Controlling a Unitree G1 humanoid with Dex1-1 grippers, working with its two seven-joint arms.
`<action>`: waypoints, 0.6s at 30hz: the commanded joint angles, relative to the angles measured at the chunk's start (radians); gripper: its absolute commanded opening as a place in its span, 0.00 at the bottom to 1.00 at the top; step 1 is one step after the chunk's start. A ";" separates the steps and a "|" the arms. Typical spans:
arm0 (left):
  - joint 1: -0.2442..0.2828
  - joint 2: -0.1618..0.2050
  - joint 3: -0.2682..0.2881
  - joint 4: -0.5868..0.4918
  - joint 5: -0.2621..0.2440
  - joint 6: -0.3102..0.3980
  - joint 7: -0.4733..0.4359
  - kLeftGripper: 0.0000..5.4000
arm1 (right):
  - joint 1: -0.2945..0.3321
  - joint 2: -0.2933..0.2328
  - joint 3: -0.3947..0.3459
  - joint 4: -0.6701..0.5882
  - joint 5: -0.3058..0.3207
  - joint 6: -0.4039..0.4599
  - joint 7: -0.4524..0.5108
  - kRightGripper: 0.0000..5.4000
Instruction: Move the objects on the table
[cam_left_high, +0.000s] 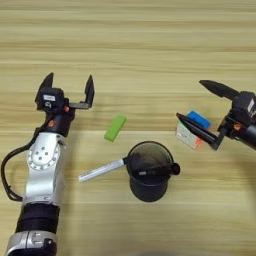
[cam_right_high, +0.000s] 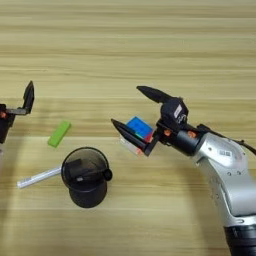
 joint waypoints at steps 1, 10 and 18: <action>-0.012 -0.005 -0.007 0.005 0.011 -0.011 0.002 1.00 | 0.016 -0.029 0.005 -0.069 0.040 0.039 0.022 1.00; -0.013 -0.004 -0.008 0.006 0.011 -0.011 0.001 1.00 | 0.051 -0.057 0.011 -0.157 0.126 0.081 0.071 1.00; -0.015 -0.004 -0.010 0.007 0.011 -0.010 0.002 1.00 | 0.079 -0.075 0.025 -0.195 0.154 0.057 0.135 1.00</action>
